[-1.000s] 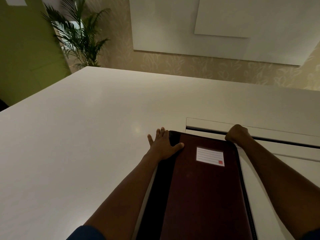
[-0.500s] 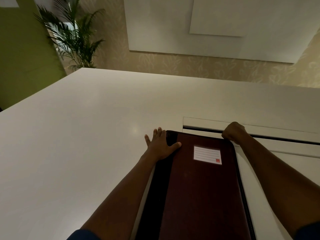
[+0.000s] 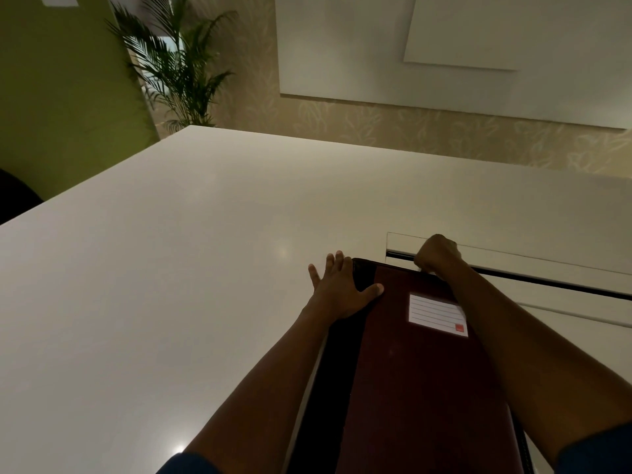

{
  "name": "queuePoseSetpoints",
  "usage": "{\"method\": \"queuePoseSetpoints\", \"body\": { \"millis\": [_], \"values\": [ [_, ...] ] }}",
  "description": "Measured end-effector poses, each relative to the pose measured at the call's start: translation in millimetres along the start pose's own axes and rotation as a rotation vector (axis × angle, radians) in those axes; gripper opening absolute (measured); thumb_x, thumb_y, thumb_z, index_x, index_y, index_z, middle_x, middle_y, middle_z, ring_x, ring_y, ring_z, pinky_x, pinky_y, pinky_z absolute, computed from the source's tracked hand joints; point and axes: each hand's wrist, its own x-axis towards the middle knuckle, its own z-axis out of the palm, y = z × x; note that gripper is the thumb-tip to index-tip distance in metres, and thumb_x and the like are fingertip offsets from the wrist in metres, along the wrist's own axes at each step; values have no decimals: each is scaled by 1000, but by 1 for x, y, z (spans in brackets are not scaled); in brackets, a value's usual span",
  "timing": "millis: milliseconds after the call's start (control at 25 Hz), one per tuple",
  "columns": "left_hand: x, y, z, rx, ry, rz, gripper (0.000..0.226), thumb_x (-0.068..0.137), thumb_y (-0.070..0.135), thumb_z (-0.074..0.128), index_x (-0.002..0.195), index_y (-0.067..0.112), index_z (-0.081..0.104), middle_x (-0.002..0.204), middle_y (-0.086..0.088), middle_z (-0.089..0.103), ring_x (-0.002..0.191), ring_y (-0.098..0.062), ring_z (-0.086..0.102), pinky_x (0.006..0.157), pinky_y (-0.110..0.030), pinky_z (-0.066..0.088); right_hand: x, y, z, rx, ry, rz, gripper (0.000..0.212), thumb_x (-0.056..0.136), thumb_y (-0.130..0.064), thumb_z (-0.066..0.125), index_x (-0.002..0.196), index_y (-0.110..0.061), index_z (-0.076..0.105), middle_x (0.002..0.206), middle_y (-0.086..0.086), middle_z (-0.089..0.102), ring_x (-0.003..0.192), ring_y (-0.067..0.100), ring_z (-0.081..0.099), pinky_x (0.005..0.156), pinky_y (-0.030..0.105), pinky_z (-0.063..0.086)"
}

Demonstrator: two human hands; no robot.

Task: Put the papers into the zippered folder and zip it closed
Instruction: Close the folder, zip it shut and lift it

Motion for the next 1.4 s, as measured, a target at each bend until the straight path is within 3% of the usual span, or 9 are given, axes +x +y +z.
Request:
{"method": "queuePoseSetpoints", "body": {
  "millis": [280, 480, 680, 920, 1200, 1400],
  "values": [
    [2, -2, 3, 3, 6, -4, 112, 72, 86, 31, 153, 13, 7, 163, -10, -3, 149, -24, -12, 109, -58, -19, -2, -31, 22, 72, 29, -81, 23, 72, -7, 67, 63, -9, 46, 63, 7, 47, 57, 22, 50, 48, 25, 36],
    [4, -2, 5, 4, 17, -5, 112, 71, 87, 29, 153, 13, 9, 163, -9, -1, 149, -23, -11, 109, -59, -19, -7, -46, 29, 96, 19, -95, 18, 71, -5, 62, 63, -9, 46, 64, 8, 49, 53, 20, 45, 43, 21, 30],
    [6, -3, 6, 10, 19, -5, 113, 68, 87, 28, 152, 15, 11, 163, -9, 1, 149, -23, -9, 109, -60, -17, -19, -66, 32, 139, 20, -114, 14, 72, -8, 60, 64, -10, 48, 66, 6, 51, 62, 24, 52, 52, 26, 39],
    [5, -2, 4, -12, 26, 11, 101, 73, 83, 37, 150, 19, 19, 162, -9, 6, 149, -24, -7, 109, -62, -15, -34, -85, 36, 168, -12, -144, 6, 76, -12, 61, 80, -8, 59, 75, 6, 56, 72, 26, 57, 61, 30, 44],
    [2, 0, -5, 5, -6, 23, 96, 80, 77, 43, 151, 18, 20, 162, -11, 6, 149, -26, -6, 110, -63, -12, -55, -55, 39, 321, 50, -375, 19, 86, -16, 52, 86, -11, 70, 88, 4, 71, 84, 23, 63, 65, 30, 47],
    [-4, 6, -11, 6, -22, -29, 88, 89, 67, 40, 153, 12, 14, 163, -10, 5, 149, -25, -5, 113, -59, -11, -74, -7, 36, 204, 175, -502, 22, 88, -28, 50, 95, -16, 67, 95, 4, 70, 92, 25, 63, 78, 35, 47]
  ]
}}
